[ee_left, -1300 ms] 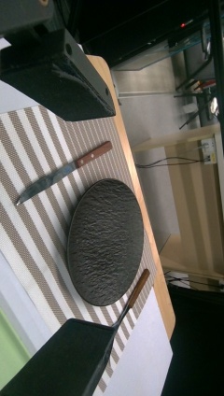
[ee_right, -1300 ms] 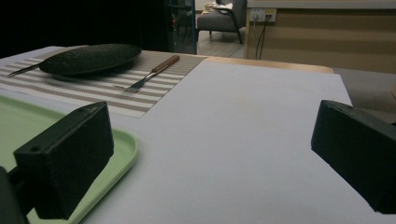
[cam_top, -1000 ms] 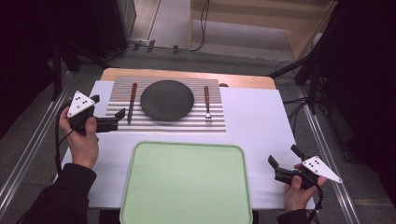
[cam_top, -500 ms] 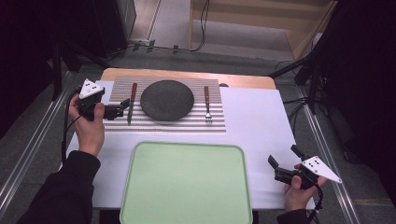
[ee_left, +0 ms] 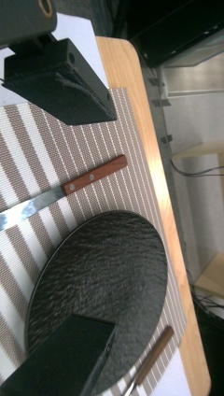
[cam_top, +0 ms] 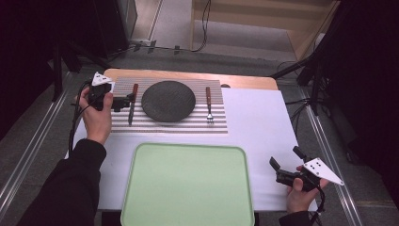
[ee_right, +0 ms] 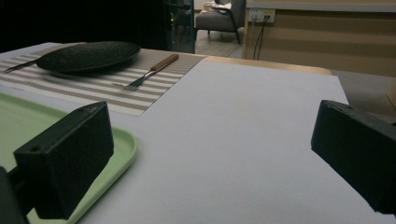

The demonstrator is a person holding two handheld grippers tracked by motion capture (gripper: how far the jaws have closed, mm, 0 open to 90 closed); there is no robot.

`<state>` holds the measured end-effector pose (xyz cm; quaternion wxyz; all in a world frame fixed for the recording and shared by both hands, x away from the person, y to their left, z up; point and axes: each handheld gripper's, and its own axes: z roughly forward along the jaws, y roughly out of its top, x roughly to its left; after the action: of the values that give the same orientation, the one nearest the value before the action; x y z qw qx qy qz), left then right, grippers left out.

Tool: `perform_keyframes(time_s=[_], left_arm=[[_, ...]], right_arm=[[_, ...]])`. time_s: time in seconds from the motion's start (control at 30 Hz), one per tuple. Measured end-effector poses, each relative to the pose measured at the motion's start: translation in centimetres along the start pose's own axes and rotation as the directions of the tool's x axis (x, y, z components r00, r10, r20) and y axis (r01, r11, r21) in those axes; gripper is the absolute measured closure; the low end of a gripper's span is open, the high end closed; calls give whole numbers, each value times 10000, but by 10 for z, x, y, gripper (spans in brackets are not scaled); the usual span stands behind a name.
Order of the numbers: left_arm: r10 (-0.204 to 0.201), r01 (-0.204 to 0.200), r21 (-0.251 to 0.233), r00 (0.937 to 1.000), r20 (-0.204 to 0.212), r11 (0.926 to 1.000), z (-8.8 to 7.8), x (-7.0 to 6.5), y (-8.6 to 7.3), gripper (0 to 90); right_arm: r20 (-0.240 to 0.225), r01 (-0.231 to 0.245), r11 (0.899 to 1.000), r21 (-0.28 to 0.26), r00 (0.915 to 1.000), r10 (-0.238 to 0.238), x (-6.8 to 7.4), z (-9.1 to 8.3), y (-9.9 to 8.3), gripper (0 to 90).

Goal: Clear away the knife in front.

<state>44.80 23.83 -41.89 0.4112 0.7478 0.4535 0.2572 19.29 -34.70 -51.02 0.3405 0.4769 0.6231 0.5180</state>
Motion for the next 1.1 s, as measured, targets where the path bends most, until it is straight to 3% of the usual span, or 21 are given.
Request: perform_keyframes(time_s=[0.3,0.5,0.6,0.7,0.77,1.1], left_arm=[[-296,294,647,9996,18,9975,34,2,10,40],[-552,579,1123,9981,-264,9920,53,2,17,137],[-754,807,1308,9962,-446,9881,59,4,17,149],[-675,769,1618,9957,-627,9838,64,5,17,239],[-684,830,1983,9945,-796,9766,70,8,15,239],[-837,1133,2559,9888,-1237,9600,79,15,11,375]], right_arm=[[-47,-47,10000,-4,10000,47,-1,0,0,0],[-75,-76,10000,4,9999,76,-1,0,0,0],[-92,-97,10000,-4,9999,97,-1,0,0,0],[-94,-106,9999,-2,9999,106,-1,0,0,0],[-89,-108,9999,7,9999,108,-1,0,0,0],[-50,-107,9999,9,9999,107,-1,0,0,0]])
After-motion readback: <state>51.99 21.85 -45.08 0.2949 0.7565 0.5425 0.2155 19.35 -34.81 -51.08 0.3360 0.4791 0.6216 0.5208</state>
